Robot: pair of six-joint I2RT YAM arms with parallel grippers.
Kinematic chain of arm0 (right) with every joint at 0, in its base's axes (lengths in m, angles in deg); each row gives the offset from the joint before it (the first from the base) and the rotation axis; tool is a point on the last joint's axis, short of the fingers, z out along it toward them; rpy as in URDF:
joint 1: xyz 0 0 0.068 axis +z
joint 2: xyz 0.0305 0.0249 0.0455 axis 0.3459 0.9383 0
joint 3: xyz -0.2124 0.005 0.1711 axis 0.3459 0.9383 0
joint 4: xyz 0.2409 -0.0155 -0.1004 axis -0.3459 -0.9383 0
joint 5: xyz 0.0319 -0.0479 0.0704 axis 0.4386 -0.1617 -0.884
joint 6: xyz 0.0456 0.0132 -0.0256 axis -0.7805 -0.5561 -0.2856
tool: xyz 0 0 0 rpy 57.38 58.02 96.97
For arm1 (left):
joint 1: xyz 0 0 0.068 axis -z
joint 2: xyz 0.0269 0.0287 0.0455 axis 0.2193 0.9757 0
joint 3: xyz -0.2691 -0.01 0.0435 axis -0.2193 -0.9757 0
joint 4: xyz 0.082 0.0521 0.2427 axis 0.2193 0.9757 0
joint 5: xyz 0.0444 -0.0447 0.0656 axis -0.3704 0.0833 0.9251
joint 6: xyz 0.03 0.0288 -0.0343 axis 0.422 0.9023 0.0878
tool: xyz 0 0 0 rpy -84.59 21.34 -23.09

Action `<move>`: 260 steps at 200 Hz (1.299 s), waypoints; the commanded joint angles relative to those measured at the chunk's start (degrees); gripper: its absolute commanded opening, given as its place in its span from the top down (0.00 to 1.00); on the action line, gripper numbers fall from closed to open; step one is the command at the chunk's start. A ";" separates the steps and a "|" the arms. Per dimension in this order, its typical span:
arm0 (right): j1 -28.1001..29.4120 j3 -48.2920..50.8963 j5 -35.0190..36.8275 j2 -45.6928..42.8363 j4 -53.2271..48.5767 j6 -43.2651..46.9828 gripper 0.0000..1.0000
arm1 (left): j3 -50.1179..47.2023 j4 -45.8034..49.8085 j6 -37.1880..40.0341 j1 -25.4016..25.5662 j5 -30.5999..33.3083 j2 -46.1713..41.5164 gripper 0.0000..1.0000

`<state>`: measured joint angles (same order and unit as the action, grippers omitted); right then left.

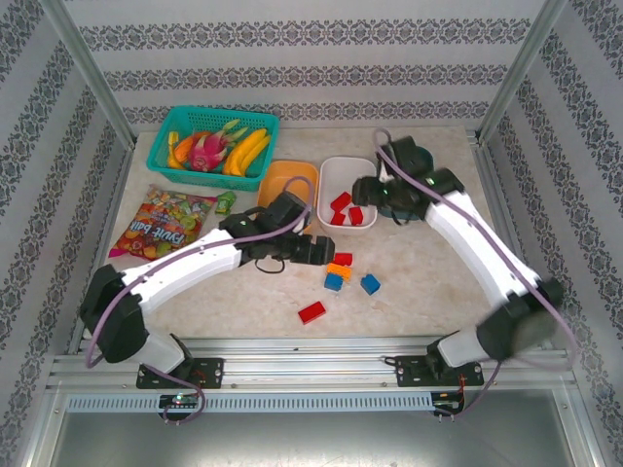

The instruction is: Sort the legos into containers by color

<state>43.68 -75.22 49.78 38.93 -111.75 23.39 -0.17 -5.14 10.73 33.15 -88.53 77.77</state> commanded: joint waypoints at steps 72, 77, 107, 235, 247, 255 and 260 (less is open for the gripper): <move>1.98 38.41 -23.97 -44.29 -2.94 -15.55 0.25 | 11.16 8.36 2.39 10.20 12.95 20.53 0.14; 1.96 39.47 -24.30 -45.90 -3.23 -16.69 0.25 | 11.73 8.77 2.29 10.35 13.26 21.61 0.14; 1.96 43.19 -24.55 -51.90 -4.06 -21.10 0.25 | 13.91 9.81 1.64 10.85 13.89 26.45 0.15; 1.96 43.22 -25.16 -49.83 -2.68 -20.62 0.27 | 18.38 11.57 0.42 11.62 15.69 30.31 0.62; 1.95 42.84 -25.59 -49.50 -1.83 -20.10 0.27 | 17.77 12.30 -0.06 11.65 16.25 28.42 0.63; 1.96 42.59 -25.86 -49.36 -0.96 -19.96 0.27 | 17.41 12.82 -0.39 11.56 16.38 26.94 0.63; 1.98 42.35 -25.86 -49.17 -0.45 -19.94 0.28 | 17.40 13.37 -0.70 11.48 16.44 26.18 0.63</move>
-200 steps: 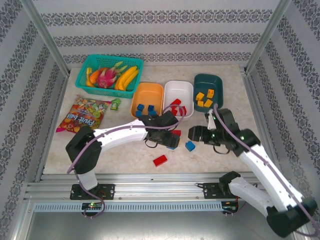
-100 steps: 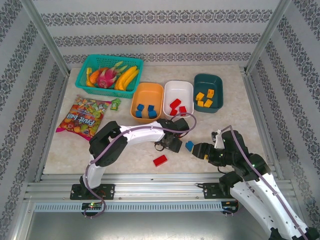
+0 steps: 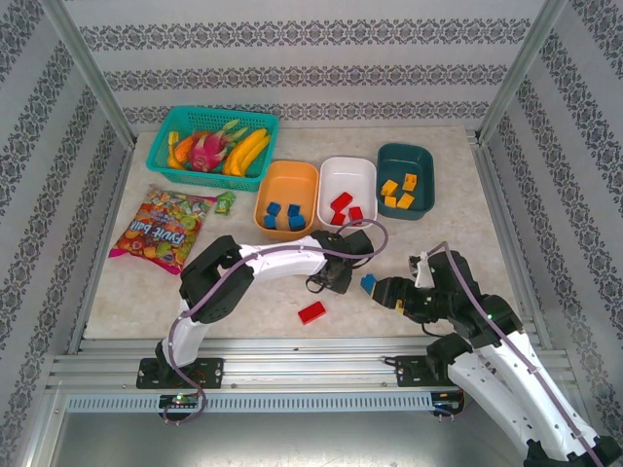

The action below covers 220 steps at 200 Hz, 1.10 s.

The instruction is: Sort the legos into containers by color

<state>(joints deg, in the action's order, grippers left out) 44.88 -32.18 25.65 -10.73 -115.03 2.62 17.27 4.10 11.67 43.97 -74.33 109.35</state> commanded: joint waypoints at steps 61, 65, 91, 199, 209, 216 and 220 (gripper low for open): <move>0.76 -5.19 0.39 6.98 15.16 -0.91 0.27 | 1.45 9.20 -5.24 -7.34 0.53 -15.65 0.62; 0.83 -5.24 0.71 7.67 16.73 -1.28 0.28 | 1.90 9.52 -5.17 -8.43 0.07 -15.81 0.62; 2.48 -3.81 5.36 11.16 31.35 -4.96 0.27 | 5.96 10.29 -2.48 -14.69 -0.92 -15.13 0.62; 11.31 -13.55 12.63 30.59 44.24 -2.87 0.24 | 41.10 13.44 6.88 -32.35 -1.65 15.92 0.63; 11.52 -13.42 12.64 30.83 43.30 -3.09 0.24 | 44.00 13.68 7.27 -32.48 -1.52 18.48 0.62; 11.63 -13.25 12.51 30.89 42.80 -3.29 0.24 | 45.85 14.24 7.27 -32.59 -1.58 20.12 0.62; 11.65 -13.15 12.32 31.02 42.48 -3.32 0.24 | 46.75 14.49 7.23 -32.64 -1.76 21.07 0.62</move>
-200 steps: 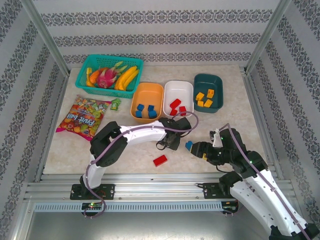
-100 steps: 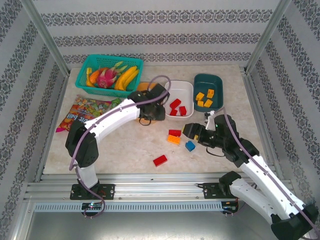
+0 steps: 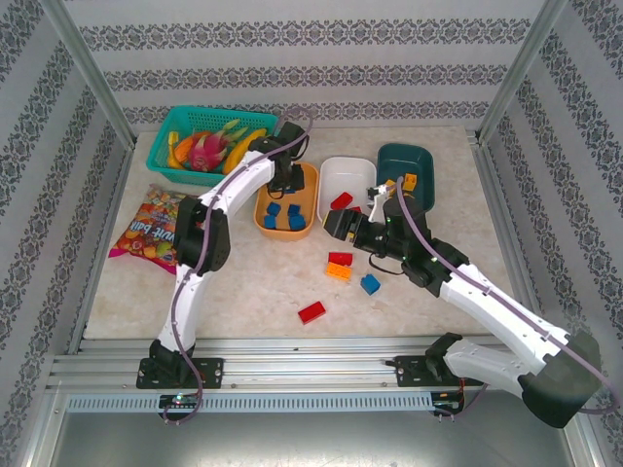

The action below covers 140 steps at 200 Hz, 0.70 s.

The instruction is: Sort the legos into containers by color

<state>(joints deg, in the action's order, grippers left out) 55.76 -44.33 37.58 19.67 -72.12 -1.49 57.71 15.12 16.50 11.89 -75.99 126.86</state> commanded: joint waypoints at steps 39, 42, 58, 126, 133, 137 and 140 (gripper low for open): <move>1.79 -1.45 0.94 1.84 -6.70 3.48 0.25 | 8.53 5.42 1.31 -0.81 -2.60 8.04 0.54; 1.81 -1.47 0.85 1.93 -7.14 3.68 0.25 | 8.49 5.52 1.30 -0.80 -2.84 8.16 0.53; 2.66 -1.82 1.30 2.23 -9.22 5.46 0.26 | 8.43 6.14 1.37 -0.83 -3.49 7.95 0.47; 11.52 -7.91 8.41 8.78 -27.73 18.91 0.23 | 5.21 6.60 1.05 -0.43 -3.42 -2.75 0.25; 13.21 -8.57 9.39 10.05 -29.61 20.07 0.22 | 3.43 5.96 0.54 -0.27 -3.26 -5.28 0.23; 14.17 -9.01 9.98 10.86 -30.75 20.54 0.21 | 1.88 5.36 0.28 -0.15 -3.18 -7.17 0.22; 14.87 -9.24 10.30 11.58 -31.50 20.86 0.21 | 0.51 4.70 0.00 -0.08 -3.11 -8.60 0.22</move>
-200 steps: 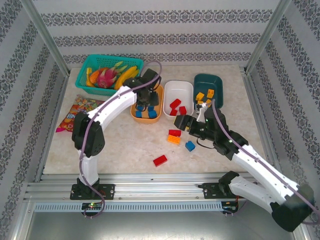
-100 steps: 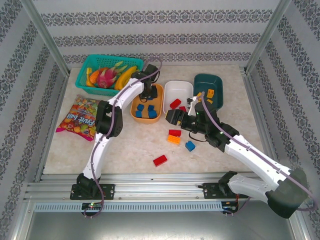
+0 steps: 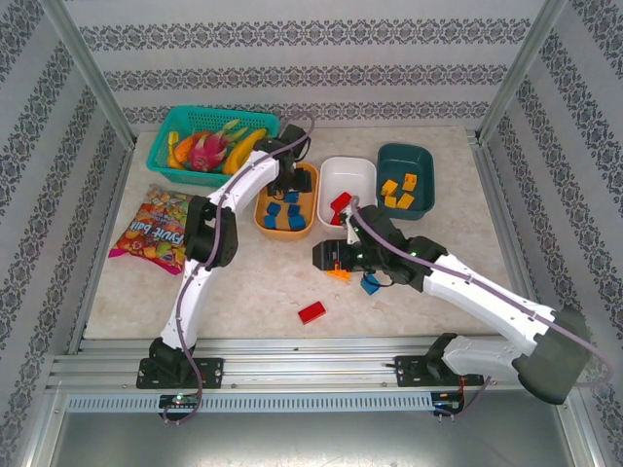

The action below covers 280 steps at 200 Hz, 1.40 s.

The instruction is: Sort the legos into containers by color

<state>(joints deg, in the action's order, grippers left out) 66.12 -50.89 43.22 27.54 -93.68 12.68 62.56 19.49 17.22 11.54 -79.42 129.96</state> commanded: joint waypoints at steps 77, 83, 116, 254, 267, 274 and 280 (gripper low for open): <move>17.66 -9.54 7.71 23.69 -18.77 7.16 0.02 | -59.33 -13.63 -12.11 1.14 -2.42 -58.69 0.15; 18.25 -10.29 8.01 25.12 -18.66 6.88 0.02 | -62.98 -13.79 -12.86 1.52 -2.68 -62.65 0.14; 18.87 -12.52 8.71 31.57 -17.60 4.82 0.02 | -79.47 -11.06 -18.15 3.34 -2.35 -82.99 0.13; 18.35 -16.93 13.33 40.95 -18.79 2.07 0.38 | -87.98 -3.02 -21.86 3.67 -2.69 -103.45 0.13; 18.35 -17.11 13.84 39.75 -19.40 1.92 0.43 | -87.98 -3.78 -21.42 3.65 -3.59 -103.41 0.13; 18.13 -17.19 14.16 38.71 -19.67 1.89 0.44 | -88.03 -4.68 -21.10 3.65 -4.41 -103.36 0.13; 17.89 -17.27 14.34 37.65 -19.99 1.83 0.45 | -87.98 -5.66 -20.83 3.66 -5.25 -103.18 0.13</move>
<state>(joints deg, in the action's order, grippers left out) 84.83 -67.15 54.87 67.80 -111.60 15.17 -25.43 15.67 -4.65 14.40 -82.17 26.58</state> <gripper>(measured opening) 0.645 0.870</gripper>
